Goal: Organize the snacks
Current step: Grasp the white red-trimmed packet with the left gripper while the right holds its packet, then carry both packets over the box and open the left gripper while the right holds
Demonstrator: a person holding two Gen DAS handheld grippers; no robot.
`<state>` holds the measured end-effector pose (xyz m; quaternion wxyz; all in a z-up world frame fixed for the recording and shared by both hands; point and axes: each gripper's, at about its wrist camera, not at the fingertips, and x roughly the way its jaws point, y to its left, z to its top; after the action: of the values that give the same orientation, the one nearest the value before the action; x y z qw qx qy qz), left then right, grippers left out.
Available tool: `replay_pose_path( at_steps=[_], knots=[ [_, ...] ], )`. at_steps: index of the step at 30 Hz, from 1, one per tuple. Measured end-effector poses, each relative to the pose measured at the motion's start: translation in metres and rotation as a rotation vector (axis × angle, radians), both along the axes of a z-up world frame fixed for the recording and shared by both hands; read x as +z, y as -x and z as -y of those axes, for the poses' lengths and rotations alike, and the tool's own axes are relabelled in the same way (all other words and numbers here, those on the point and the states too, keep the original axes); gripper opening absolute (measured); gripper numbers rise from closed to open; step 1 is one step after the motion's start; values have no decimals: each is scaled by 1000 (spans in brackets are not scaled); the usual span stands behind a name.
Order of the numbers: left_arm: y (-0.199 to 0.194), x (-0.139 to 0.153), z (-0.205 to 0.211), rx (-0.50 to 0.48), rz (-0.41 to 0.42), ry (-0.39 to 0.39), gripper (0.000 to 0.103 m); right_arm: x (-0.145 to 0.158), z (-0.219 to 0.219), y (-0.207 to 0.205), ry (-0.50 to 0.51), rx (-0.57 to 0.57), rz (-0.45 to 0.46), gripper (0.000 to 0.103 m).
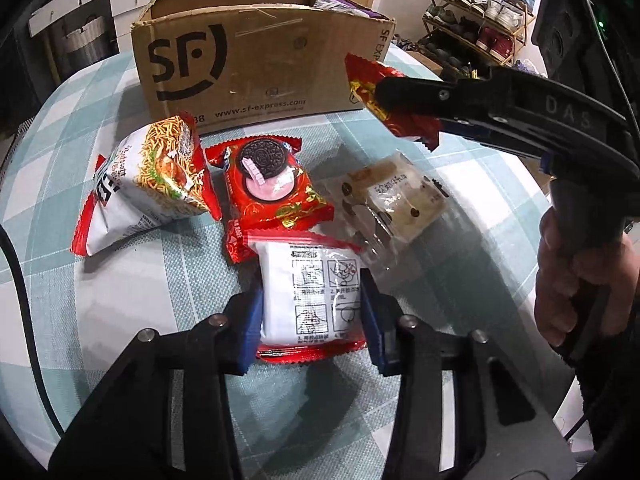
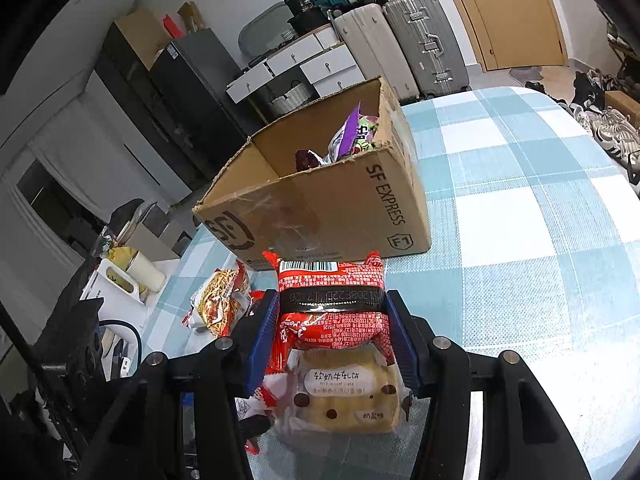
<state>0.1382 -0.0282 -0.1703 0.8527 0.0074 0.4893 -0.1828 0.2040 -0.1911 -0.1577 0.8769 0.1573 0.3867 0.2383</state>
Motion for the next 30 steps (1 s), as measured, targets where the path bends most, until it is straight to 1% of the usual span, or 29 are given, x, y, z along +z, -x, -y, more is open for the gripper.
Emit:
replay_pose_path(
  at_steps=[9,17,23,30],
  knots=[
    [-1,8,-12,21,17,16,40,3,-3,2,5,3,5,53],
    [-4,28,-26,47,43,38,40,10,-4,4,8,7,24,53],
    [-11,50,-36,67,68,56,40,22,-7,8,11,17,52,53],
    [-29,90,-47,79,124,70,40,46,-10,10,7,30,91,53]
  ],
)
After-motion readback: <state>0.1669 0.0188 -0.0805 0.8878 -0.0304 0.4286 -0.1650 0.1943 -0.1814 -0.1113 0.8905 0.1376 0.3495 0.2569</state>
